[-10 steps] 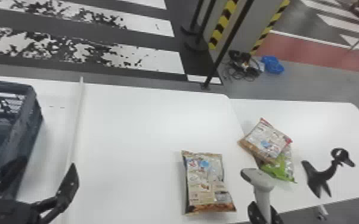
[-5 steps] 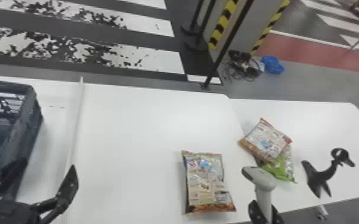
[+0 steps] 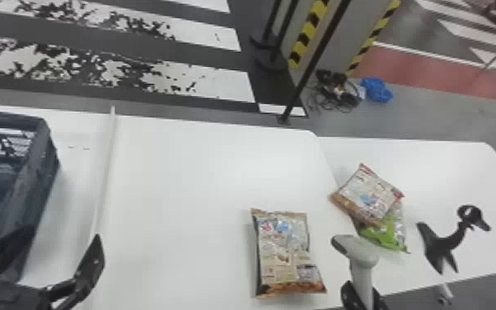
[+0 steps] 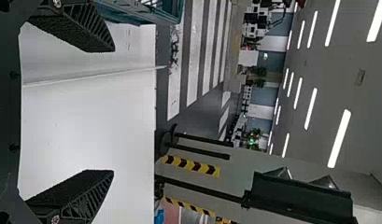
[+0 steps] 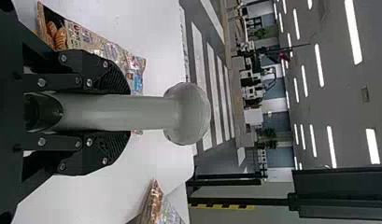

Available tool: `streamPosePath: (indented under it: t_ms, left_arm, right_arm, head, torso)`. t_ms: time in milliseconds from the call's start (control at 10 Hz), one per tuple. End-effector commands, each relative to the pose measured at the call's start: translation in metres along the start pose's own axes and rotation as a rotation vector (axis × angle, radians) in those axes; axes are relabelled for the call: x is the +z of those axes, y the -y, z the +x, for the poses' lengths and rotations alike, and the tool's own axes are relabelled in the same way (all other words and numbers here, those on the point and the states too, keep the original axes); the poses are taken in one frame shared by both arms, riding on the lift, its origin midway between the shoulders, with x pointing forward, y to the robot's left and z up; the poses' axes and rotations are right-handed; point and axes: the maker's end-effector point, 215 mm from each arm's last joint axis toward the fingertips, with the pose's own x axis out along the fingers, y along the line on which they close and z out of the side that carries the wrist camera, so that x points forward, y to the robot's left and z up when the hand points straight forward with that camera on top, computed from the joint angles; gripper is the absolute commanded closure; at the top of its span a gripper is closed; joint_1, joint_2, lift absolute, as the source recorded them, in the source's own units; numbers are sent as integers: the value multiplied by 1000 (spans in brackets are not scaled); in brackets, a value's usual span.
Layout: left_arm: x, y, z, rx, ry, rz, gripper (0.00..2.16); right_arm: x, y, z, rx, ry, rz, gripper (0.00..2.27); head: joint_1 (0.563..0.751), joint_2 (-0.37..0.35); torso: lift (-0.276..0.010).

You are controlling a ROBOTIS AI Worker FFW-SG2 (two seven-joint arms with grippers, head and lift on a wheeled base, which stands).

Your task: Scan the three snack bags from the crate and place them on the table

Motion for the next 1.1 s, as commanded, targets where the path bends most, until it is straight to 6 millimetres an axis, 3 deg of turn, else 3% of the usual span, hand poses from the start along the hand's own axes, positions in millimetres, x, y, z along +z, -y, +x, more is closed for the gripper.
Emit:
streamPosePath:
  t_ms: [0, 300, 1000]
  left_arm:
    - [-3, -1, 0, 1, -8, 1, 63]
    - [-5, -2, 0, 4, -13, 0, 63]
    - [-5, -8, 0, 17, -15, 4, 63]
  right_arm:
    - [-10, 0, -4, -3, -20, 4, 2111]
    - [-24, -2, 0, 5, -49, 7, 2111]
    - [-65, -14, 46, 32, -118, 11, 2111]
  head:
    - [695, -350]
    - [695, -350]
    - [695, -350]
  torso:
    - [-37]
    - [-37]
    - [-37]
